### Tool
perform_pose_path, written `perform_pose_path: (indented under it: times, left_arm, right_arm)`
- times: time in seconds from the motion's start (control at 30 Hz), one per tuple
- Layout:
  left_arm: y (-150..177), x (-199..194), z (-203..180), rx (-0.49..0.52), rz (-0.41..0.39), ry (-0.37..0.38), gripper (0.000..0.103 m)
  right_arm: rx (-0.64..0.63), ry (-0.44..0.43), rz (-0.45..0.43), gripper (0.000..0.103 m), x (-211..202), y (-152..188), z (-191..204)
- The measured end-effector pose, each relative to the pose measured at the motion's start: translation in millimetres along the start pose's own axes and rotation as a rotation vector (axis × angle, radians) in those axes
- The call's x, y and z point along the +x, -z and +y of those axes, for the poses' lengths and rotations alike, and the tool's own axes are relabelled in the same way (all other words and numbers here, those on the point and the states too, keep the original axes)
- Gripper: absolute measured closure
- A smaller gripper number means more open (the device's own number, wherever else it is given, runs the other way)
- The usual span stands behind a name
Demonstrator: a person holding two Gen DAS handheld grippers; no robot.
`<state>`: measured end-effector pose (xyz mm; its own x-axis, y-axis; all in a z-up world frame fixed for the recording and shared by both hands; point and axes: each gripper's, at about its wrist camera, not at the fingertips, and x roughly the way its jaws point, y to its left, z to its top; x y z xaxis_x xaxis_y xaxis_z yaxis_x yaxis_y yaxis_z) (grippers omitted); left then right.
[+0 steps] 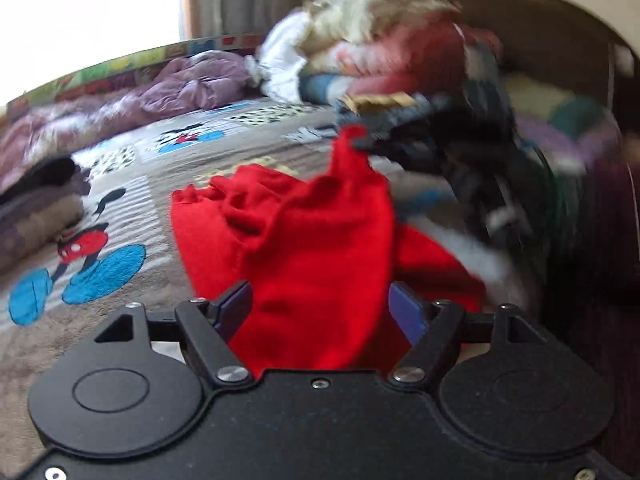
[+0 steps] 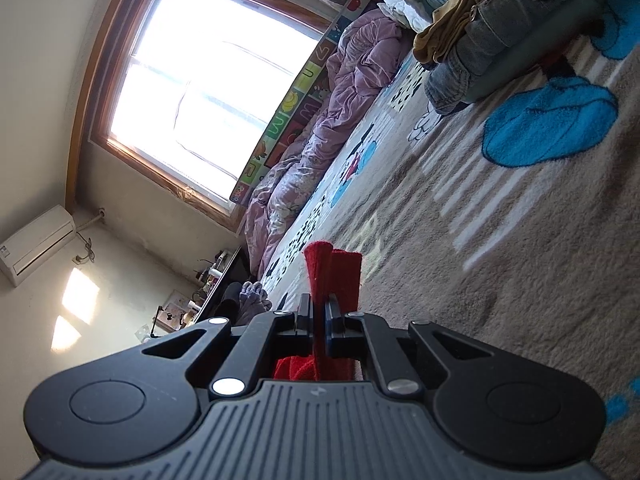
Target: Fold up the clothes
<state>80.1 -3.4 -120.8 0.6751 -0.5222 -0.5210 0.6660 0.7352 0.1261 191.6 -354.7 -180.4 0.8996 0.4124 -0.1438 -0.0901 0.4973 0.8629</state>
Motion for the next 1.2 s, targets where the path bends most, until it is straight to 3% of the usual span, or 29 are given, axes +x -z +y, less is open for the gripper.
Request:
perform_pose_path:
  times: [0.17,0.53,0.8,1.2]
  left_arm:
    - [20.7,-0.4,-4.7,0.017,0.037,0.037,0.028]
    - [44.6,2.5,24.9,-0.146,0.014,0.127,0.03]
    - [47.0,1.7,32.8,-0.173,-0.008,0.19,0.03]
    - [52.4,-0.3,53.5,-0.245,-0.01,0.285,0.03]
  right_arm:
    - [-0.005,0.047,-0.004,0.095,-4.8,-4.0,6.4]
    - [-0.11,0.16,0.019,0.096,9.8,-15.6,72.7]
    - [-0.183,0.235,0.051,0.096,54.7,-17.3,124.3]
    - [-0.297,0.34,0.124,0.096,129.2,9.2,171.3]
